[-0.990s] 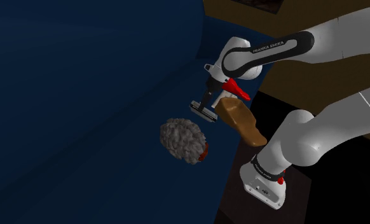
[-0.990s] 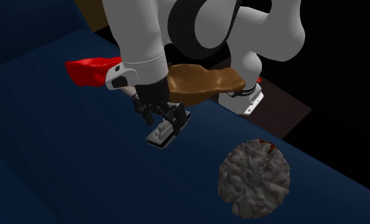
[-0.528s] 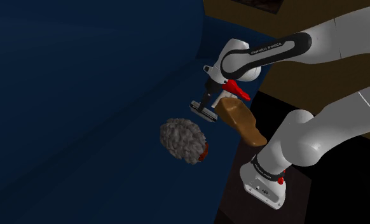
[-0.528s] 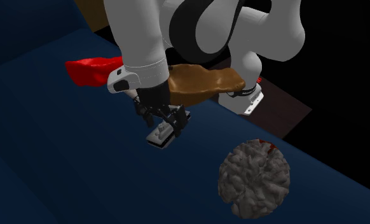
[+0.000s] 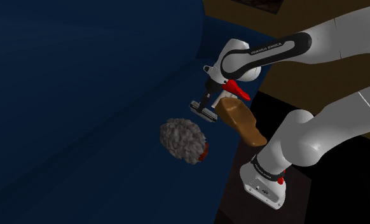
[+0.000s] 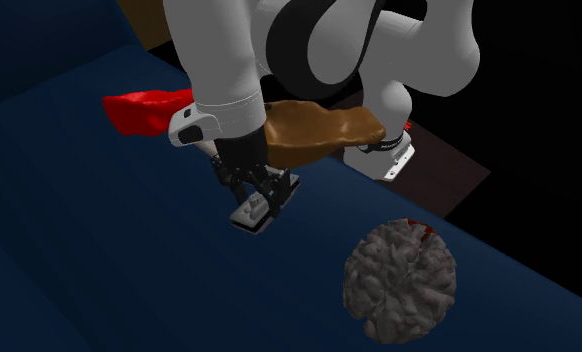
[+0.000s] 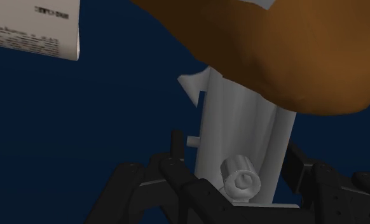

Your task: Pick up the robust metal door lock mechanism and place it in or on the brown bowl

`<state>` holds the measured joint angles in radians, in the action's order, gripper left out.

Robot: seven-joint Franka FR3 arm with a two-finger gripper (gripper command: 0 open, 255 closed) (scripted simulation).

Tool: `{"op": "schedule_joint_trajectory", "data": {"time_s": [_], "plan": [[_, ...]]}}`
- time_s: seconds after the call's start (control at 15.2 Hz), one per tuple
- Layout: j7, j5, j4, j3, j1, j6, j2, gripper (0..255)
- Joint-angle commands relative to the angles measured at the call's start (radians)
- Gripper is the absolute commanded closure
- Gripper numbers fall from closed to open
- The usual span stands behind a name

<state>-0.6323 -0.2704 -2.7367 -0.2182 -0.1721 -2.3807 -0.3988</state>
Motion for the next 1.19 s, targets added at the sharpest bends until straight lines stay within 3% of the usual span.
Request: {"op": "schedule_joint_trajectory", "data": {"time_s": [0.0, 0.13, 1.12], "plan": [[0.0, 0.0, 0.0, 0.0, 0.0, 0.0, 0.0, 255], [0.0, 0.0, 0.0, 0.0, 0.0, 0.0, 0.0, 255], [0.087, 0.063, 0.111, 0.029, 0.034, 0.234, -0.131, 255]]}}
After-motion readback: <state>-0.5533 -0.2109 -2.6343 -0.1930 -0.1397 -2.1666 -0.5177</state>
